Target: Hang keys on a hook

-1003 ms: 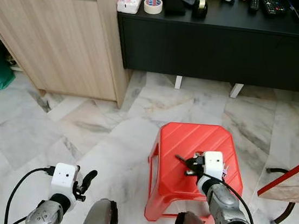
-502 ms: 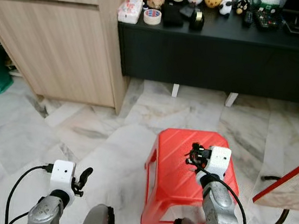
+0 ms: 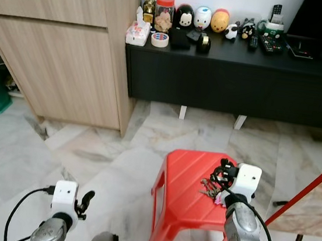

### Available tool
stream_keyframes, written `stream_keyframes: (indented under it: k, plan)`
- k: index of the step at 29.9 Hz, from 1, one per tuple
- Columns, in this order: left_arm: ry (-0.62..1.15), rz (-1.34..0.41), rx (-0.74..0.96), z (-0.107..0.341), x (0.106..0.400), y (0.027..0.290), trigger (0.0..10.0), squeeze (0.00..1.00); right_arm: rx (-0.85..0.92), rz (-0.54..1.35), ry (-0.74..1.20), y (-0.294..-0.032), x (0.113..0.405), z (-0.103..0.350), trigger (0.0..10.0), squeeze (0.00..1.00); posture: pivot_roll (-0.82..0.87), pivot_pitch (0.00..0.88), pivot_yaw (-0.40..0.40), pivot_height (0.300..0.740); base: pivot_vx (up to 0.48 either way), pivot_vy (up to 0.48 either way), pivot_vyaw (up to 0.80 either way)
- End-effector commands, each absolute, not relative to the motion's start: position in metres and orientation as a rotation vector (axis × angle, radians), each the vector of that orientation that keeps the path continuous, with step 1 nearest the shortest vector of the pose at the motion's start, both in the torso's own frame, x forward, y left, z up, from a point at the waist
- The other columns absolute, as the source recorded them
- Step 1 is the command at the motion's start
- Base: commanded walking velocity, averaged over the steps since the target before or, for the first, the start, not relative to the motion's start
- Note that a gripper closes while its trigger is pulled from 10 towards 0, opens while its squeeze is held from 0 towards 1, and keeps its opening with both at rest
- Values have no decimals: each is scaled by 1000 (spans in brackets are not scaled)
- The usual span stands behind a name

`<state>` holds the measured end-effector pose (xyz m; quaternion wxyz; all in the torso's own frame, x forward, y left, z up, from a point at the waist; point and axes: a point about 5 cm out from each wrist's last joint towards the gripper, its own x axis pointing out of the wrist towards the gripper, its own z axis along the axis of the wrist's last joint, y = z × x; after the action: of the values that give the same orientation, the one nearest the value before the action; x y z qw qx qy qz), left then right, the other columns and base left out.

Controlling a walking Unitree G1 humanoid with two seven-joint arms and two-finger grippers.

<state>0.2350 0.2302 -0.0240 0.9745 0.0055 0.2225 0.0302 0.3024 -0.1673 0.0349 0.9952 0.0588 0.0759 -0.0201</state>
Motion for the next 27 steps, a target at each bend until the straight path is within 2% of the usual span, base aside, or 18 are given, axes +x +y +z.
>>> stream_keyframes:
  k: [1,4,16,17,27]
  plan:
    - [477,86,26,-30,226,237,10000,0,112,-38,133,-167,308,41,10000,0,39,0,-30,715,0,0,0]
    - [483,88,24,-32,224,237,10000,0,112,-38,136,-166,308,41,10000,0,40,0,-30,740,0,0,0]
    - [571,101,25,-45,213,236,10000,0,125,-48,194,-168,299,27,10000,0,33,0,-27,740,0,0,0]
    - [598,110,26,-48,209,237,10000,0,144,-29,272,-166,294,16,10000,0,31,0,-26,740,0,0,0]
    - [732,139,17,-66,185,238,10000,0,141,-53,504,-171,266,-23,10000,0,38,0,-34,740,0,0,0]
